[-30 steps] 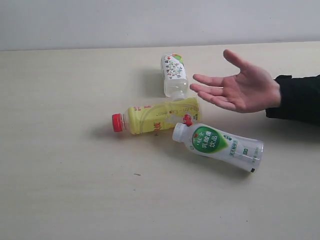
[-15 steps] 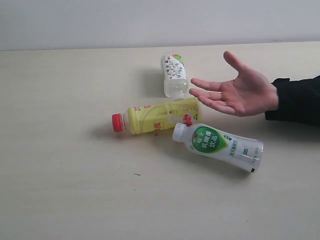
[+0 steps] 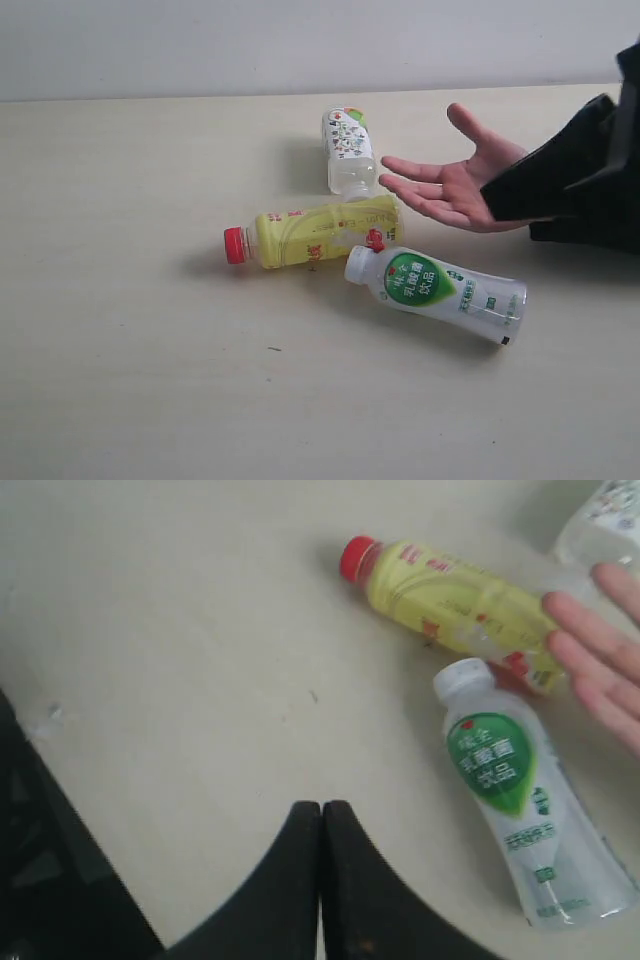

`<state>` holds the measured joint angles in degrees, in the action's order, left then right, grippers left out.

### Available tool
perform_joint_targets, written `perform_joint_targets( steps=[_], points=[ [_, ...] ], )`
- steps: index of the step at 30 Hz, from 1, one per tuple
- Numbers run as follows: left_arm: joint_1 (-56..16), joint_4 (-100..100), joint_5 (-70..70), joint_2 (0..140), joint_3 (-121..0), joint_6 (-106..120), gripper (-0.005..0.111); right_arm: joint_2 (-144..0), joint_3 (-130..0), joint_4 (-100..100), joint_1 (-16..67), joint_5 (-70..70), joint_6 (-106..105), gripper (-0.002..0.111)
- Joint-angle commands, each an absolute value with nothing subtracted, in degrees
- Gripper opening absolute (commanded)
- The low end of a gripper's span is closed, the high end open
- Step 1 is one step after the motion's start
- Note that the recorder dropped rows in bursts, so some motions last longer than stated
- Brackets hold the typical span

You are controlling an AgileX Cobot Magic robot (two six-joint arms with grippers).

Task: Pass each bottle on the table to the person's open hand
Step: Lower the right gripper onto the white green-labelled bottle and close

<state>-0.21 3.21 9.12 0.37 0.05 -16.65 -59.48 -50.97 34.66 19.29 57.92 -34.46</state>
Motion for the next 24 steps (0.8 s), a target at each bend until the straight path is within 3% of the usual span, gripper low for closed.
perform_joint_targets(
  steps=[1, 7, 9, 11, 15, 17, 24],
  points=[
    [-0.04, 3.43, 8.63, 0.0, 0.0, -16.56, 0.002, -66.57, -53.39, 33.84, 19.74, 61.78, -38.19, 0.0],
    [-0.04, 3.43, 8.63, 0.0, 0.0, -16.56, 0.002, -75.93, -57.55, 9.61, 30.7, 62.33, -22.01, 0.001],
    [-0.04, 3.43, 8.63, 0.0, 0.0, -16.56, 0.002, -79.54, -59.5, 2.68, 34.98, 62.1, -18.6, 0.008],
    [-0.04, 3.43, 8.63, 0.0, 0.0, -16.56, 0.002, -82.68, -61.87, 2.08, 37.32, 61.98, -19.37, 0.019],
    [-0.04, 3.43, 8.63, 0.0, 0.0, -16.56, 0.002, -88.14, -63.09, 0.0, 37.95, 60.63, -25.97, 0.058],
    [-0.04, 3.43, 8.63, 0.0, 0.0, -16.56, 0.002, -89.72, -63.09, -0.42, 37.95, 59.45, -26.09, 0.067],
    [-0.04, 3.43, 8.63, 0.0, 0.0, -16.67, 0.002, -92.89, -63.09, -3.11, 37.95, 59.02, -27.28, 0.071]
  ],
)
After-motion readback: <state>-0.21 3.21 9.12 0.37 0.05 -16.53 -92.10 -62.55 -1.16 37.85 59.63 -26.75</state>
